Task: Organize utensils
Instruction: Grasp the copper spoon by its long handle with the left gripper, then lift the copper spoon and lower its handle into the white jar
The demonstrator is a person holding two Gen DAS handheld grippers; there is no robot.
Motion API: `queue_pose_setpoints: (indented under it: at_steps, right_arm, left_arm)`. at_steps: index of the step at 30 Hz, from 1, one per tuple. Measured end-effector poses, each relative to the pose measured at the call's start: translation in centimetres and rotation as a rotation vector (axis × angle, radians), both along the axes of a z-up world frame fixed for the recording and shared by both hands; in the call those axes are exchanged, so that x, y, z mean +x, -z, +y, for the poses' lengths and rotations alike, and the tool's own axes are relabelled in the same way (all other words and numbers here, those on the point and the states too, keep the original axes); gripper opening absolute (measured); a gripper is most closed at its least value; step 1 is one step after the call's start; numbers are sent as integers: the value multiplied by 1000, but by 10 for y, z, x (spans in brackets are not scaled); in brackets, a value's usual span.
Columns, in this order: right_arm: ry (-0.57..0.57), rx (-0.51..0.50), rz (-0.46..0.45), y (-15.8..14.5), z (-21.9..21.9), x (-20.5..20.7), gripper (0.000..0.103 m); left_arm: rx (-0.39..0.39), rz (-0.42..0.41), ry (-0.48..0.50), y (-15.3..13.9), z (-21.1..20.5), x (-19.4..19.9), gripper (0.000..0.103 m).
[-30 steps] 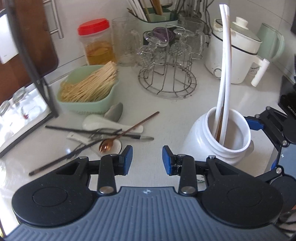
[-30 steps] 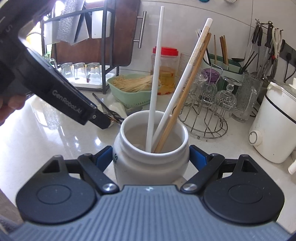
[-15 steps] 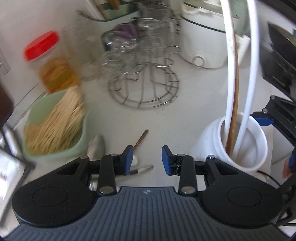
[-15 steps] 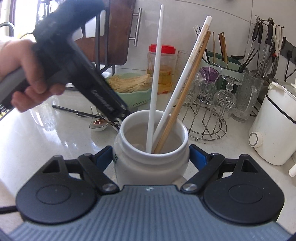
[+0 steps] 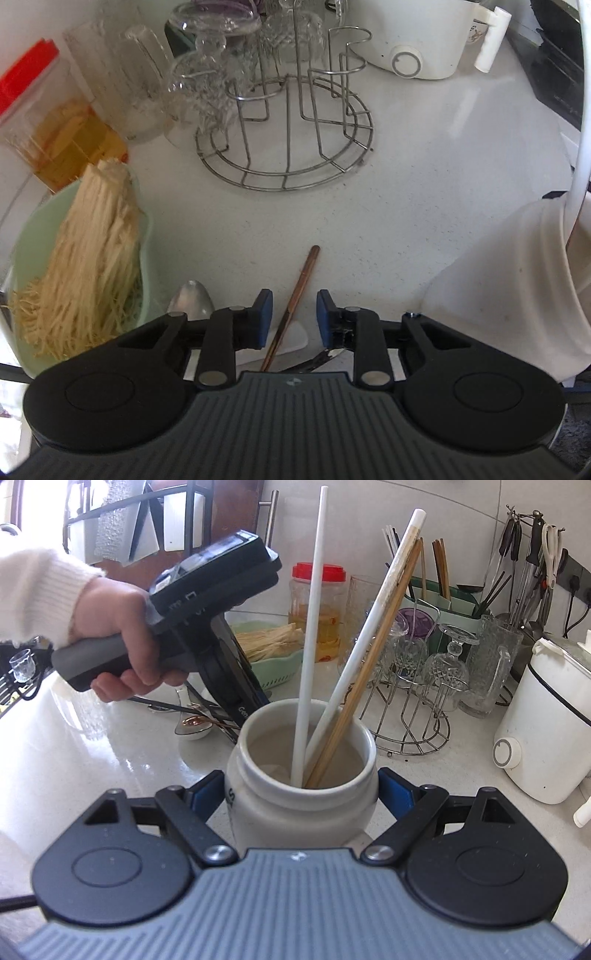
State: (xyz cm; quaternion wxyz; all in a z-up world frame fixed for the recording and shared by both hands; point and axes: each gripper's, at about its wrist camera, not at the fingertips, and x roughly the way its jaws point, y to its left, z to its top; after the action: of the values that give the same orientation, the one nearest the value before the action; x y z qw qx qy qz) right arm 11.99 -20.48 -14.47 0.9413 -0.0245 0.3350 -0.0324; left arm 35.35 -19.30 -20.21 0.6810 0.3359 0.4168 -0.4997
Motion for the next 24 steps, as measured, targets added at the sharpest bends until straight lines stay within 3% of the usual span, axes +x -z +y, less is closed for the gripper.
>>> queue_pose_setpoints:
  at_steps: [3,13,24]
  right_arm:
    - [-1,1,1,0,-1,1,90]
    - [-31,-3,0,1,-5,4,90]
    - [-80,-3,-3,1,-10,4,90]
  left_arm:
    - [5,20,1,2,0,1,18]
    - [-7,4,-65,1,-3,-6,6]
    - [-151,35,-345,-17,31,-26,2]
